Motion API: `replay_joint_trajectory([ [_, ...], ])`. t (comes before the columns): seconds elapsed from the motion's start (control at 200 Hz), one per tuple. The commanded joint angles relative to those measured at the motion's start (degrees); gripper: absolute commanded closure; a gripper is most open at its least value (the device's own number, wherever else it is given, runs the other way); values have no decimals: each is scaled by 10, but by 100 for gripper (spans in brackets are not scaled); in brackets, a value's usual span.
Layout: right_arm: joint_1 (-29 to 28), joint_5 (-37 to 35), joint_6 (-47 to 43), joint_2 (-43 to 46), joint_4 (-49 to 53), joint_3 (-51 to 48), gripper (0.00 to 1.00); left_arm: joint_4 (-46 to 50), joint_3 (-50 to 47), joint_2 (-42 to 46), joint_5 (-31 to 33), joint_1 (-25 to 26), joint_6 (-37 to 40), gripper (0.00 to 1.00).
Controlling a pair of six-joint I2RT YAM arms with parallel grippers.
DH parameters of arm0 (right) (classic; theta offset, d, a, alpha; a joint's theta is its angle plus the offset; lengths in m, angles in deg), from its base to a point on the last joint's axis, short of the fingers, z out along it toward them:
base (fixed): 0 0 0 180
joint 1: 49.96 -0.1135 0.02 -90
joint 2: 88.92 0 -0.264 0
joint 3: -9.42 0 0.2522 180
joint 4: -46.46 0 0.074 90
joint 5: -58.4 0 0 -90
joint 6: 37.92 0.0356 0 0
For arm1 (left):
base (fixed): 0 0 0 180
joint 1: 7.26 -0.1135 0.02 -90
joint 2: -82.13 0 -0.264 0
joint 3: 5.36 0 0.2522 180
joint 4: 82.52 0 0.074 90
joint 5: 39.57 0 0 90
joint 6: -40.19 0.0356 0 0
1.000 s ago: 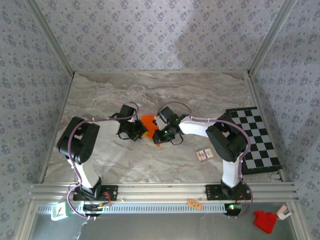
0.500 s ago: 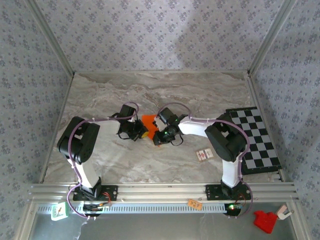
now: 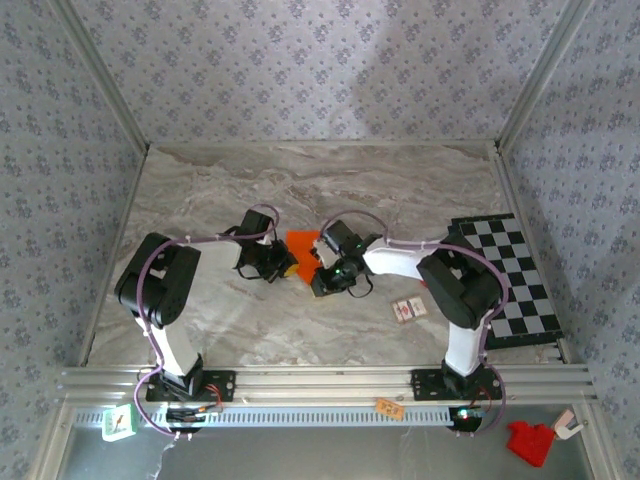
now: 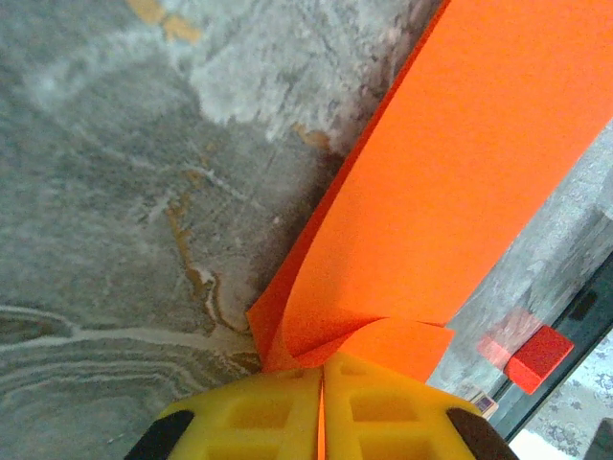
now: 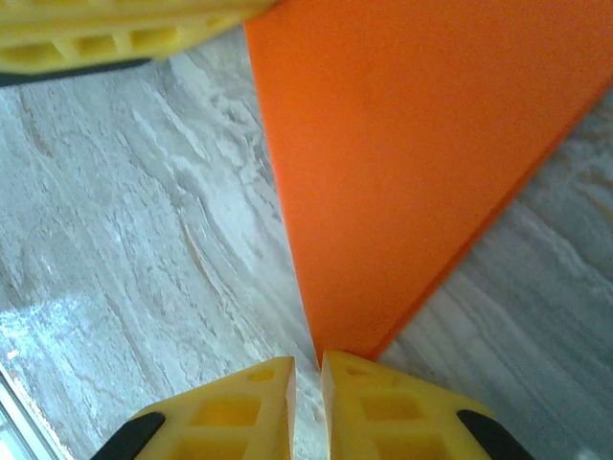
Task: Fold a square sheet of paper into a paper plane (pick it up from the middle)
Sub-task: Third fold the triangle at the center of the table.
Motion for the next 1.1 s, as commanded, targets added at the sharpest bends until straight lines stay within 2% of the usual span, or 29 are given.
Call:
replay_joint_trajectory([
  [0.0, 1, 0, -8, 19, 72, -14, 82, 49, -3, -26, 37, -1, 7, 90],
  [0.235, 3, -20, 4, 79, 41, 12, 82, 43, 7, -24, 21, 1, 6, 90],
  [0.51, -5, -30, 33, 19, 8, 45, 83, 41, 13, -25, 14, 3, 6, 90],
  [0.87, 4, -55, 38, -42, 31, 70, 86, 35, 18, -24, 10, 3, 22, 89],
  [1.094, 6, -60, 38, -58, 51, 66, 86, -7, 20, -20, -13, 3, 40, 86],
])
